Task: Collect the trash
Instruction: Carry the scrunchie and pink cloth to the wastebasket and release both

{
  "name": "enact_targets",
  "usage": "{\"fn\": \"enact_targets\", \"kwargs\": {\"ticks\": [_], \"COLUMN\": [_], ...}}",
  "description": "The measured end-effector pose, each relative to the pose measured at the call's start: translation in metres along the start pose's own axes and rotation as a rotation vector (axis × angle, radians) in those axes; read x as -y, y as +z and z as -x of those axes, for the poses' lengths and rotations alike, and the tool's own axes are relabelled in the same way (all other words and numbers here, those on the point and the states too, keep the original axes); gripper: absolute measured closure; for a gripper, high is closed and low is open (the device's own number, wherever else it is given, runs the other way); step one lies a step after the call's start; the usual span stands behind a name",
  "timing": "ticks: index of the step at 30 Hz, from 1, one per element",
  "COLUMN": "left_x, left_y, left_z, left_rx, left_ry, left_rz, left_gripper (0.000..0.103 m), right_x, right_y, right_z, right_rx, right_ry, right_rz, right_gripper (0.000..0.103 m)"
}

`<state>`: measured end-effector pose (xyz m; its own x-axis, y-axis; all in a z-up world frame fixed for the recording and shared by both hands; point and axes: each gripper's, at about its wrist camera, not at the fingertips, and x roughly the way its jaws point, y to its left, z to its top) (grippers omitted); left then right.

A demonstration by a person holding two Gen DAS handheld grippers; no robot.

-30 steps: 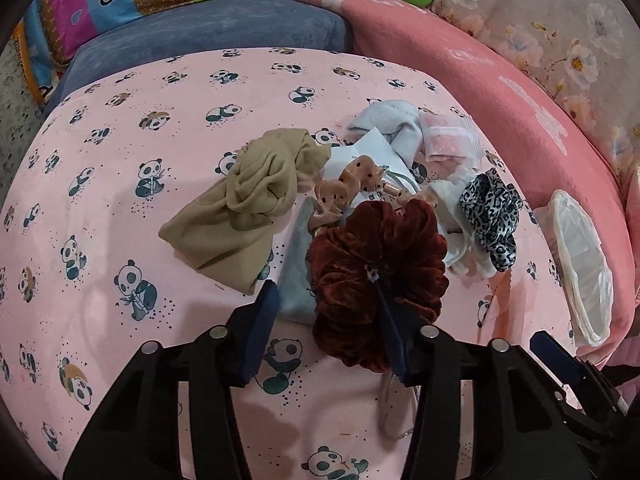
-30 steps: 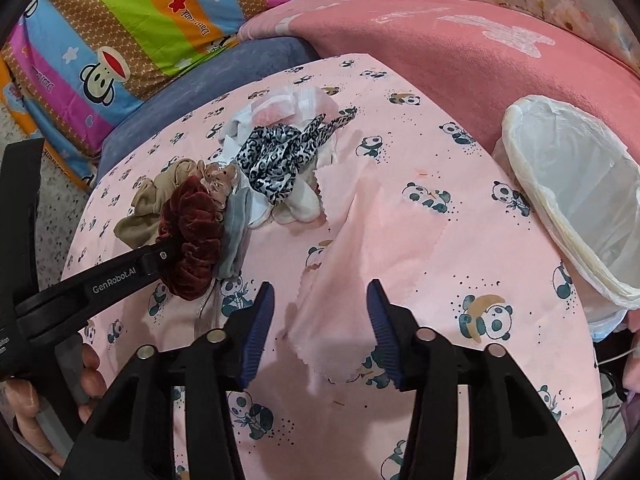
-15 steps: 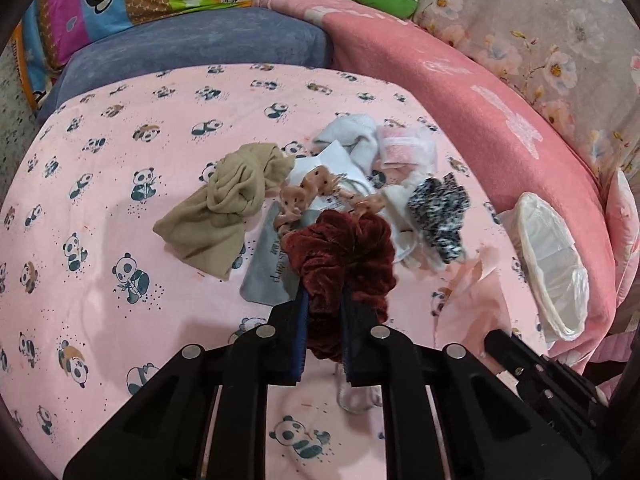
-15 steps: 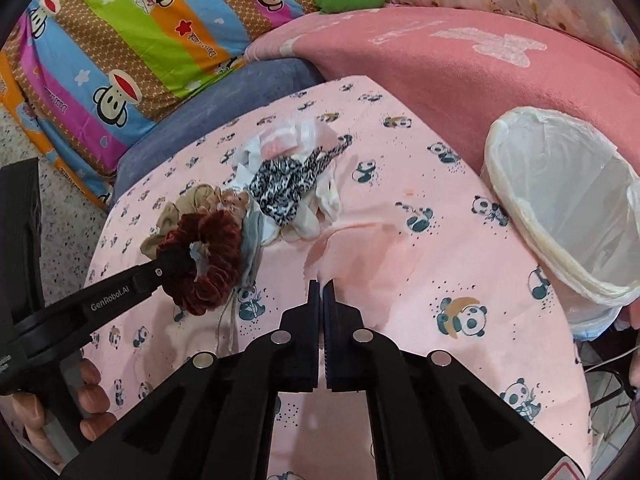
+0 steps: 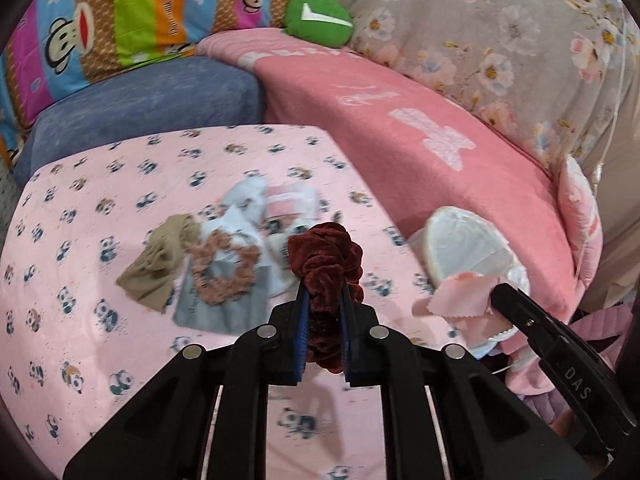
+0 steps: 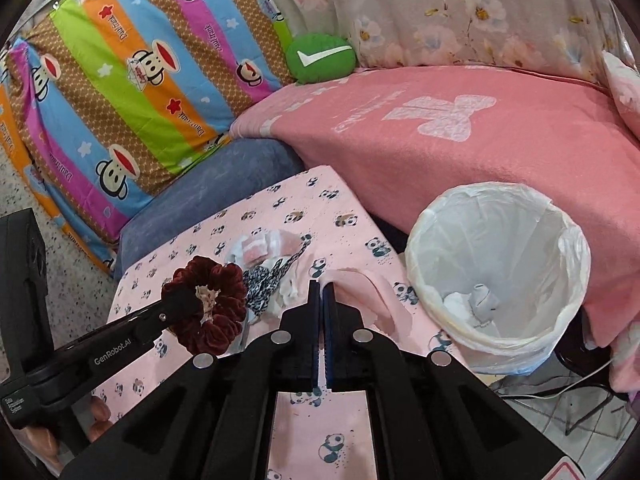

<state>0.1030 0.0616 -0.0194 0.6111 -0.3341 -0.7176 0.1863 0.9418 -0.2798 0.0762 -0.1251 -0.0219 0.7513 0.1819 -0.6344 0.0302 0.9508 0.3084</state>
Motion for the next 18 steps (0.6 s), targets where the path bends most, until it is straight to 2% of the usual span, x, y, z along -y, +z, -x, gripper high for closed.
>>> {"fn": "enact_targets", "kwargs": {"ticks": [9, 18], "left_x": [0.071, 0.140], "left_y": [0.015, 0.019], "left_z": [-0.017, -0.048], "left_rx": [0.000, -0.031], "left_ry": [-0.083, -0.165], "left_rz": [-0.120, -0.247], "left_gripper": [0.090, 0.090], "right_x": [0.064, 0.123], "right_y": [0.022, 0.027], "right_z": [0.031, 0.037], "right_rx": [0.078, 0.100], "right_ry": [-0.075, -0.127], "right_rz": [-0.087, -0.171], "right_gripper": [0.100, 0.100]}}
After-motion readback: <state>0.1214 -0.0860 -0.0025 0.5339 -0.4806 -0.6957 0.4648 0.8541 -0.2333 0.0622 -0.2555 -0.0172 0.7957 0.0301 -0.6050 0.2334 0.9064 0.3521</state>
